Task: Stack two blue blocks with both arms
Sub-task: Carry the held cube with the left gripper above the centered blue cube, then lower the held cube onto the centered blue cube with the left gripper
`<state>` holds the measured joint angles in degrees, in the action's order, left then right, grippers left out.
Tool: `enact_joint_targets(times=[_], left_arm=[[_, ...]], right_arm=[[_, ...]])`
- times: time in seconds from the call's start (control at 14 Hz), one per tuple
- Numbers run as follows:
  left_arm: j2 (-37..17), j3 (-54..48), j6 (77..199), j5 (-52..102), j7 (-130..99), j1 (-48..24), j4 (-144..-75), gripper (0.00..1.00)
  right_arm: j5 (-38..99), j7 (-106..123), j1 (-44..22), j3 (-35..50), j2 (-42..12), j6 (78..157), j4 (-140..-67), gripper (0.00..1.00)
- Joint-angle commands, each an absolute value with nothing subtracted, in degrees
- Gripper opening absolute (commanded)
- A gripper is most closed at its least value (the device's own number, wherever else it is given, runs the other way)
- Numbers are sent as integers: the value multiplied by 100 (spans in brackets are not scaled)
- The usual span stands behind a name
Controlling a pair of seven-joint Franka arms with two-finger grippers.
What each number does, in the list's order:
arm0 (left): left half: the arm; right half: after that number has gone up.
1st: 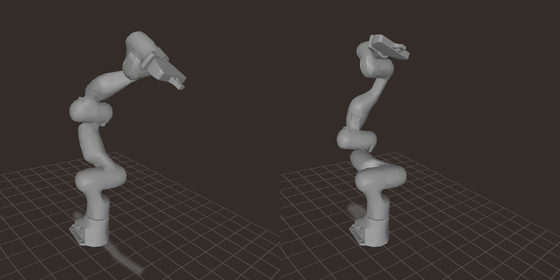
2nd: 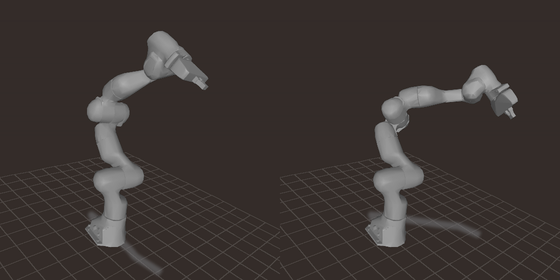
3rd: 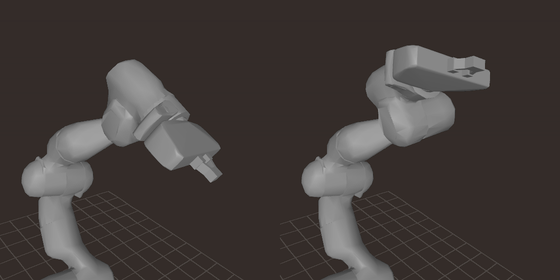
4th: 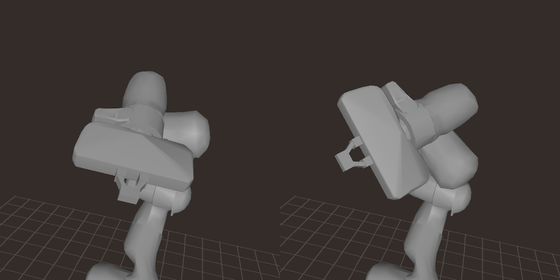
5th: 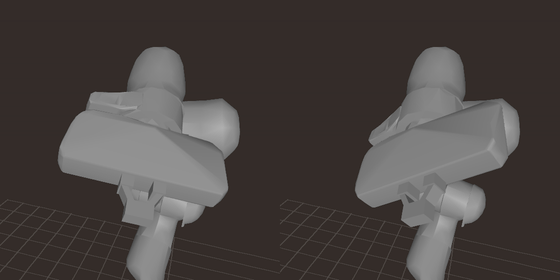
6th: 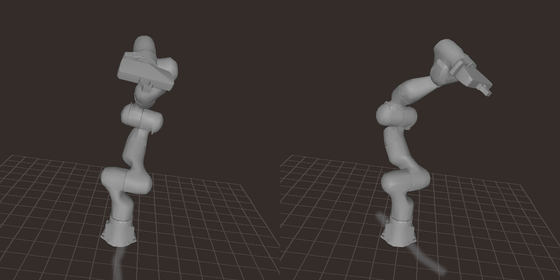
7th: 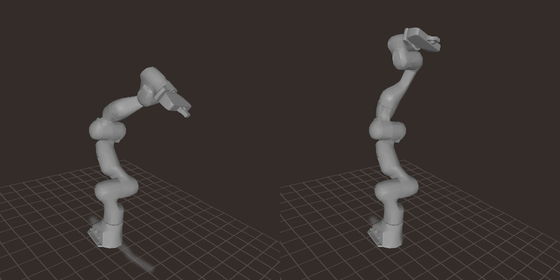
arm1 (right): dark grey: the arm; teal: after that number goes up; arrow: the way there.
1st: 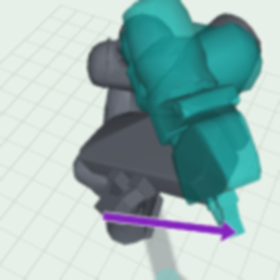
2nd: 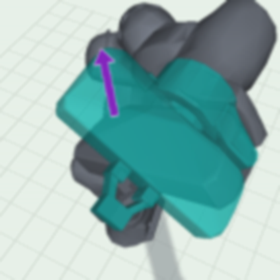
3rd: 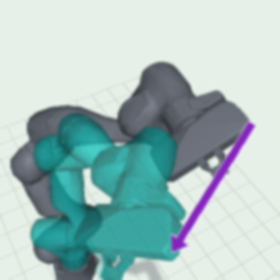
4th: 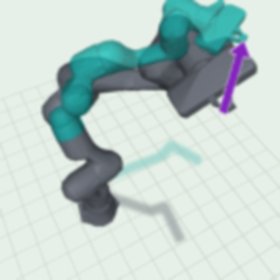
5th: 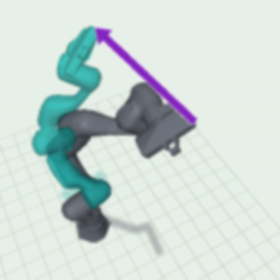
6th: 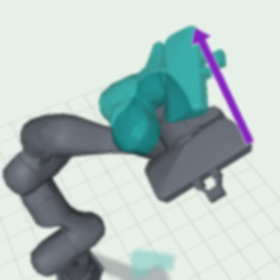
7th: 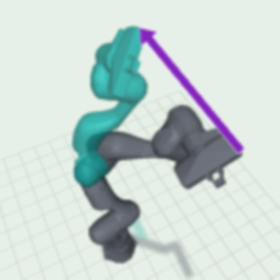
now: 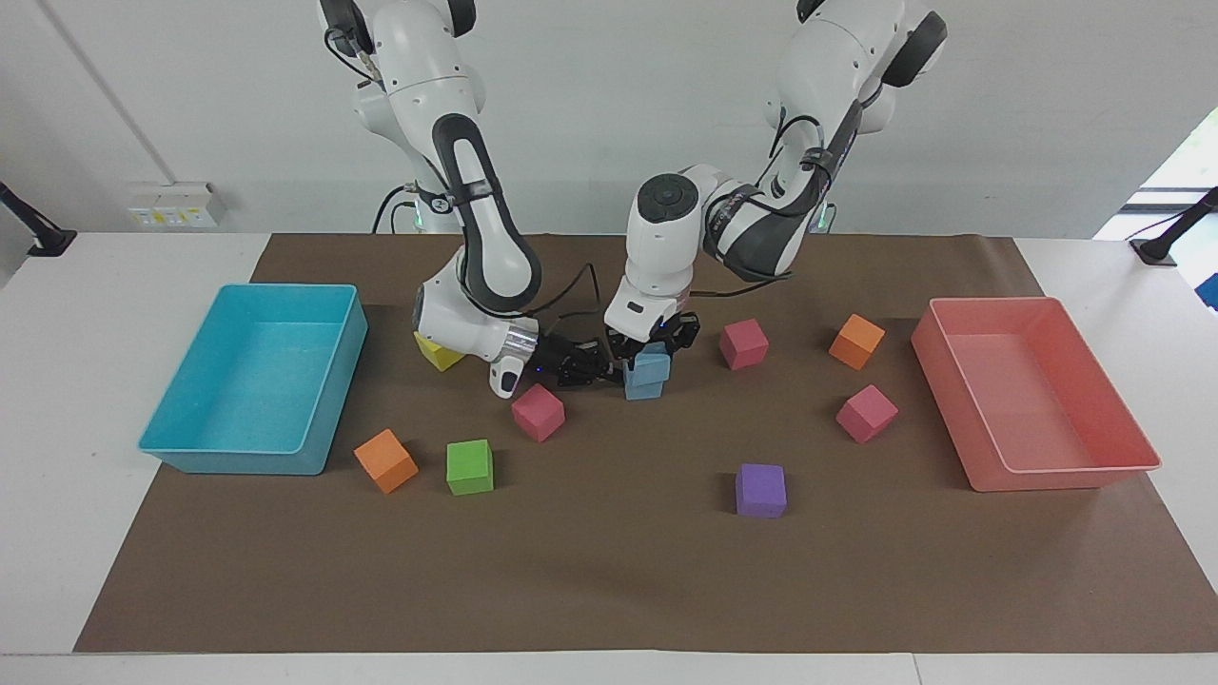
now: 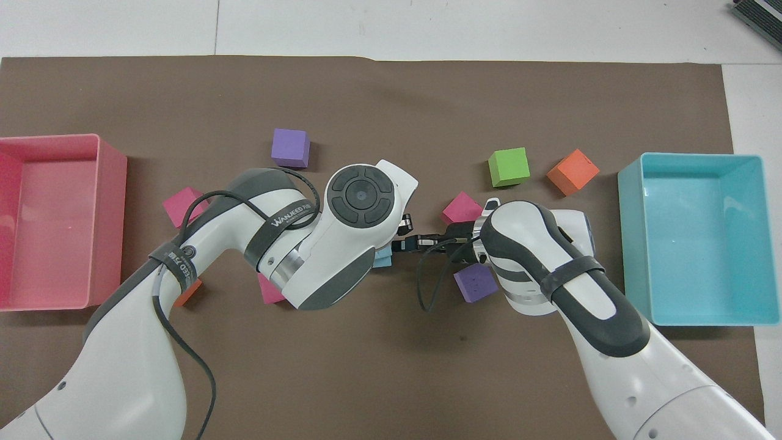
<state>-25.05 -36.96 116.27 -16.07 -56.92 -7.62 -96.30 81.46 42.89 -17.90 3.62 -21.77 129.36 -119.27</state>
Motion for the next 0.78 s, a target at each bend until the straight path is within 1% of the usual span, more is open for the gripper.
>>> enact_joint_targets(times=[0.0,0.71], left_arm=[[-2549,-3656,11760,-1775,-5862,-835,-9659,0],[-2540,-3656,11760,-1775,-5854,-817,-9703,0]], right_arm=[[8358,4482,-1758,387,-2057,12920,-12067,0],[8358,4482,-1758,387,-2057,12920,-12067,0]])
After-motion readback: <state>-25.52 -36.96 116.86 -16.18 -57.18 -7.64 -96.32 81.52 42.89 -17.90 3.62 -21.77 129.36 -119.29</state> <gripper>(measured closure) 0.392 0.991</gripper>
